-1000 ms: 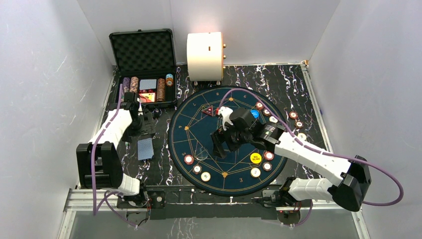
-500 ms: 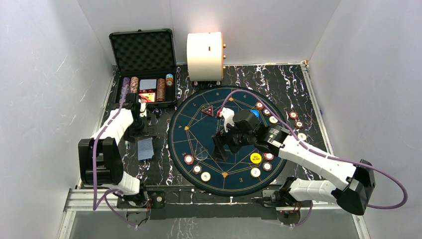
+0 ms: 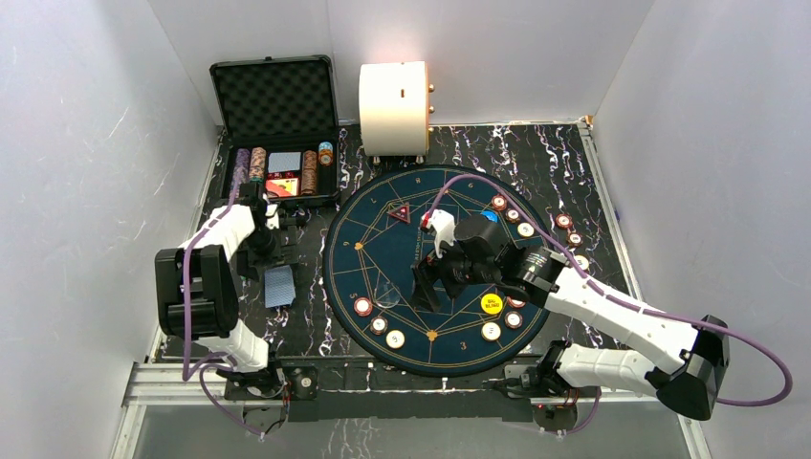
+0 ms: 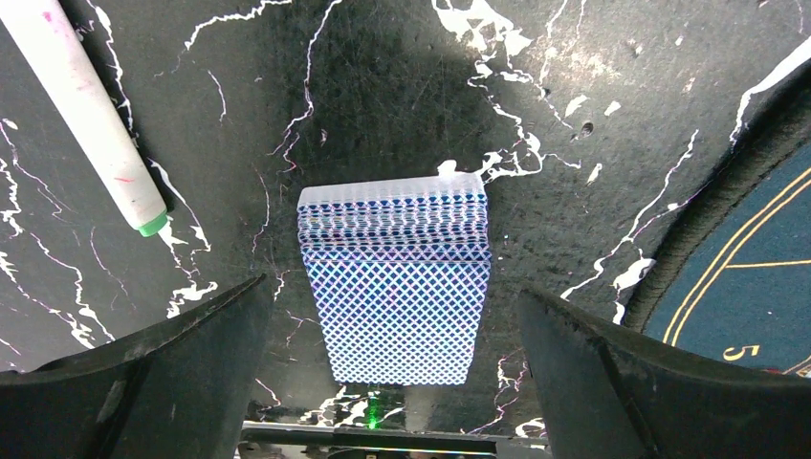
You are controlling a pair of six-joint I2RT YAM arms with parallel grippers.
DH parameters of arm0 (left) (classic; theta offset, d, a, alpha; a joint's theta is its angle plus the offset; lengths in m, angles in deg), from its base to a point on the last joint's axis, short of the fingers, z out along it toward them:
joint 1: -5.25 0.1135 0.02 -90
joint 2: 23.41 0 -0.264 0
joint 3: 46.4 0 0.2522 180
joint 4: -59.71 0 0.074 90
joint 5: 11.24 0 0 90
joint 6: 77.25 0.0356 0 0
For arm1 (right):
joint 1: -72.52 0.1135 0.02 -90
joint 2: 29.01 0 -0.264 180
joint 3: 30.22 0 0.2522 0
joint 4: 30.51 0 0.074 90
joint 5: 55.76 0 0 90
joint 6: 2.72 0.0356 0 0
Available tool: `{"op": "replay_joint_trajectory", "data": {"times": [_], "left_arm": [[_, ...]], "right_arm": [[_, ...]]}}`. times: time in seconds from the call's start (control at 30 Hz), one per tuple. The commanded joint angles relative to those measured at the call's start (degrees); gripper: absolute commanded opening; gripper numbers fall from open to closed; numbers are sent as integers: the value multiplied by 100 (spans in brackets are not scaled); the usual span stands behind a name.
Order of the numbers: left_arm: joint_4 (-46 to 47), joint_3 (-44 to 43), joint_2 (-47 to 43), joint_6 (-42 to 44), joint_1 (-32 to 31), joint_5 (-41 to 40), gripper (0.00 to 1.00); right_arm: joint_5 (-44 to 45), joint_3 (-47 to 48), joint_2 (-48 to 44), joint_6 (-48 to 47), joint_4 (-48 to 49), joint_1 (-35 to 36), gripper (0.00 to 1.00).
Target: Distribute texas hold em gaming equipment
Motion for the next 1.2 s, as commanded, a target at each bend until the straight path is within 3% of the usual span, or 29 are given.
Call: {"op": "replay_joint_trajectory", "data": {"times": [0.0,0.63,1.03,1.17], "left_arm": [[-143,-41,-54,19,43,71,98],[-103,-5,487,-90,43,79,98],[-89,-21,697,-89,40,79,83],[-68,10,656,-115,38,160,89]], "right_arm": [[100,10,-141,-117,286,58,98],[166,29,-86,-137,279,101,98],[242,64,-69,-130,245,93,98],[251,56,-81,-133,248,96,98]]}}
